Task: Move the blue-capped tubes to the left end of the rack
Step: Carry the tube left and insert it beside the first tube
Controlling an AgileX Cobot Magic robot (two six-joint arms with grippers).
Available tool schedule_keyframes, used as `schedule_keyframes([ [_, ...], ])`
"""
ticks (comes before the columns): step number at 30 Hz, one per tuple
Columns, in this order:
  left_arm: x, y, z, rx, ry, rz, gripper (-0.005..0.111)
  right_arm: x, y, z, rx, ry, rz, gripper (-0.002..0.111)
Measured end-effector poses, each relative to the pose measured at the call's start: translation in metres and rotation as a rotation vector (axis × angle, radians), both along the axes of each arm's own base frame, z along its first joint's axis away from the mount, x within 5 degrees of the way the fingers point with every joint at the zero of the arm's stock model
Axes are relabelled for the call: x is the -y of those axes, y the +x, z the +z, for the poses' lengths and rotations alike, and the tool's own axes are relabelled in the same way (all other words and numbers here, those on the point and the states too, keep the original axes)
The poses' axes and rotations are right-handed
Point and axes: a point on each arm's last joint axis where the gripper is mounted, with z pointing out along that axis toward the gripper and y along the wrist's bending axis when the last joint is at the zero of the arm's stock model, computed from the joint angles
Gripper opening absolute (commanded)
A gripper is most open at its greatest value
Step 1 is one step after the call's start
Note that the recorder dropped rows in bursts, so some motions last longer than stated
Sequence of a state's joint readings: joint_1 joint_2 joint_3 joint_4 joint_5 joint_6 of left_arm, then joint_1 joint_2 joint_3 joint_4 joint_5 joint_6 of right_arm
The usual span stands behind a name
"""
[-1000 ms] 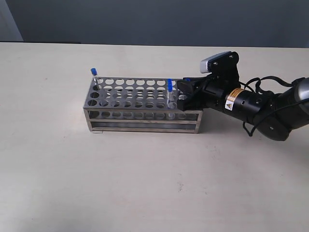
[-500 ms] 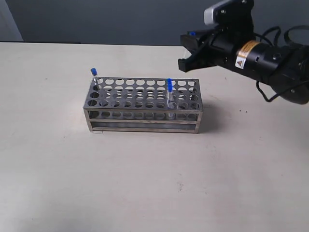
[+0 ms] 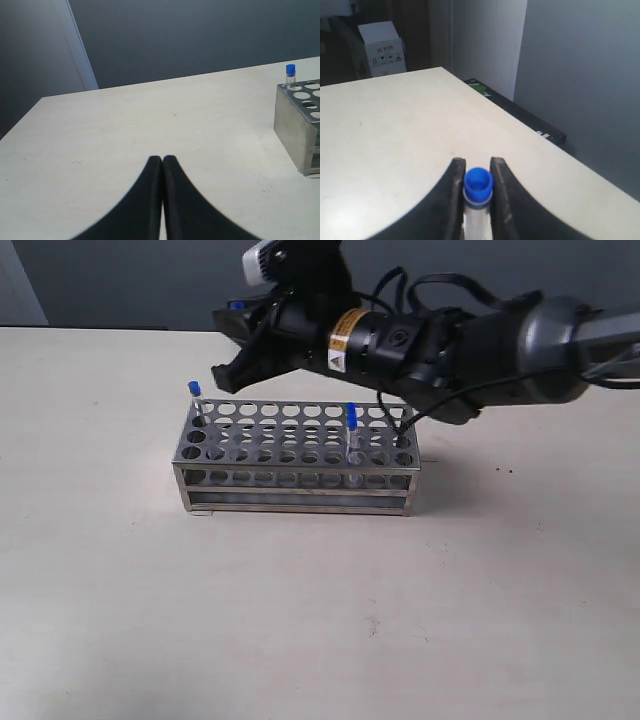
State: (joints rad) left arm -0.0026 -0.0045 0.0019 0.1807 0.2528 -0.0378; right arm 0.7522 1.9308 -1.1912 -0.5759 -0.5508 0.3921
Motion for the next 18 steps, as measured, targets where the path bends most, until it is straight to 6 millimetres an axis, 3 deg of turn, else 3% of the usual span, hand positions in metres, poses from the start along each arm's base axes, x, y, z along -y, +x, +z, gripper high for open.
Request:
schedule_keyframes([
  [7, 0.0, 0.0, 0.0, 0.0, 0.0, 0.0, 0.0, -0.032, 0.009, -0.028, -0.066, -0.005, 0.02, -0.001],
  [18, 0.0, 0.0, 0.0, 0.0, 0.0, 0.0, 0.0, -0.049, 0.001, -0.039, -0.084, -0.048, 0.055, -0.001],
])
